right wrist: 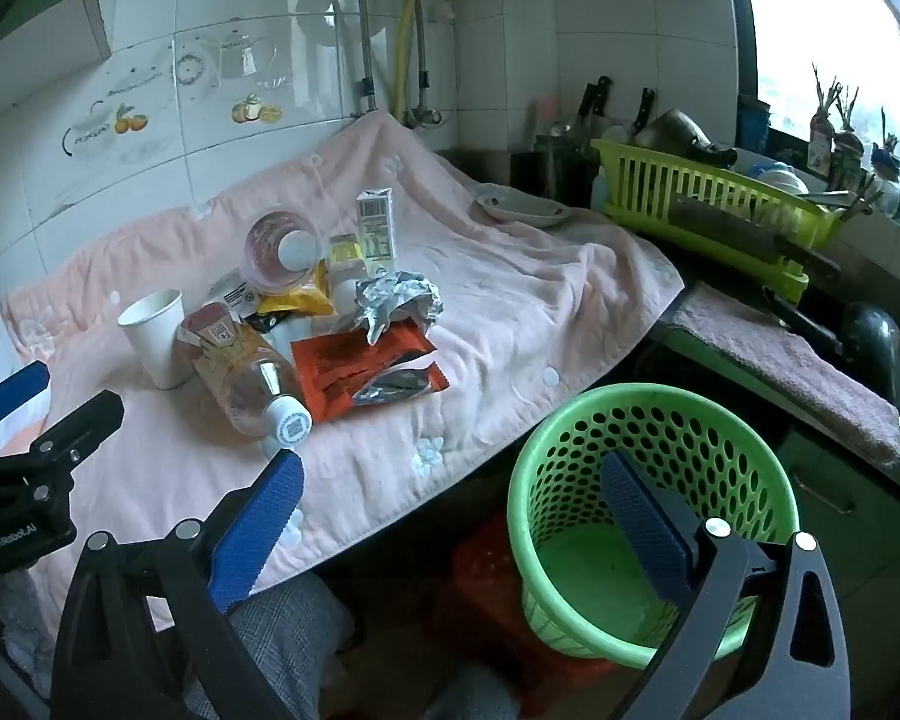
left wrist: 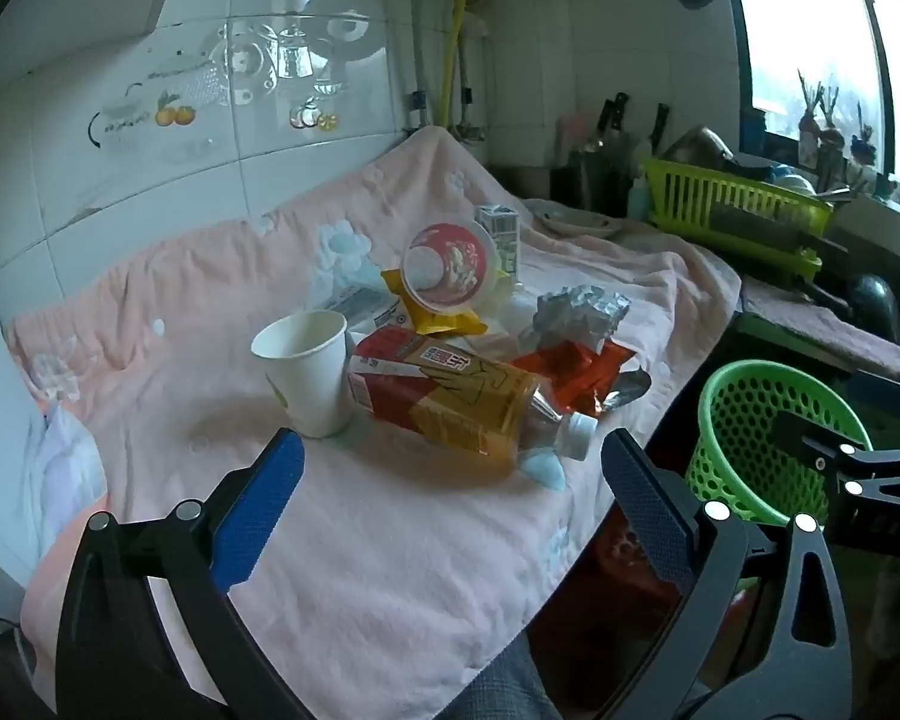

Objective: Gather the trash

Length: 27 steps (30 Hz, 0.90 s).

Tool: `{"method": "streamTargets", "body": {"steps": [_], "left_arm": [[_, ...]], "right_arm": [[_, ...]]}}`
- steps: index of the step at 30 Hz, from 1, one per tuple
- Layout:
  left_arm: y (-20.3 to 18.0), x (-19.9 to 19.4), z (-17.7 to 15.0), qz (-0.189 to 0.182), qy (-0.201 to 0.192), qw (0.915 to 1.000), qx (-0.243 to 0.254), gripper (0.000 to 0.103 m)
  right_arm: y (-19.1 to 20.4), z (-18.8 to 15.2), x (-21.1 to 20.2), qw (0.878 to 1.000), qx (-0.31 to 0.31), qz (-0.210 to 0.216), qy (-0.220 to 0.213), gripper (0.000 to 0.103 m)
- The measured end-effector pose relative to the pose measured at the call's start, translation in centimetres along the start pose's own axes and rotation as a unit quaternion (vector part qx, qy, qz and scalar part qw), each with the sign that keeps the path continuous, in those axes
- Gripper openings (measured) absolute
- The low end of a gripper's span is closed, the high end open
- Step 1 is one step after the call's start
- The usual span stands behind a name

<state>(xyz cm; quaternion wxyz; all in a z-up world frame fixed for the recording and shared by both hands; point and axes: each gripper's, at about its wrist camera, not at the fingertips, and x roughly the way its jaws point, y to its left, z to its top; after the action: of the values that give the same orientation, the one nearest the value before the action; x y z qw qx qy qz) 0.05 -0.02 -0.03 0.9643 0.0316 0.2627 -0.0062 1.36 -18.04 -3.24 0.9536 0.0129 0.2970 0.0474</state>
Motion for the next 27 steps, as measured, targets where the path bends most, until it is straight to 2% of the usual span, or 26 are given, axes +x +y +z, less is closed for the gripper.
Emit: {"method": "streamTargets", "body": {"steps": [16,27], "left_arm": [[0.24,-0.85,0.35,-0.002,-0.006,1.0000,0.002,0.093],[0.13,-0.05,0.07,0.000,-0.006,1.0000,0.002,0.093]], "right_arm": [[0.07,0.11,-0.25,1.000,0.001,0.001,-0.001,0.096],[0.26,0.05,-0.17,1.000,-0.003,0.004,0.001,0.096]]}}
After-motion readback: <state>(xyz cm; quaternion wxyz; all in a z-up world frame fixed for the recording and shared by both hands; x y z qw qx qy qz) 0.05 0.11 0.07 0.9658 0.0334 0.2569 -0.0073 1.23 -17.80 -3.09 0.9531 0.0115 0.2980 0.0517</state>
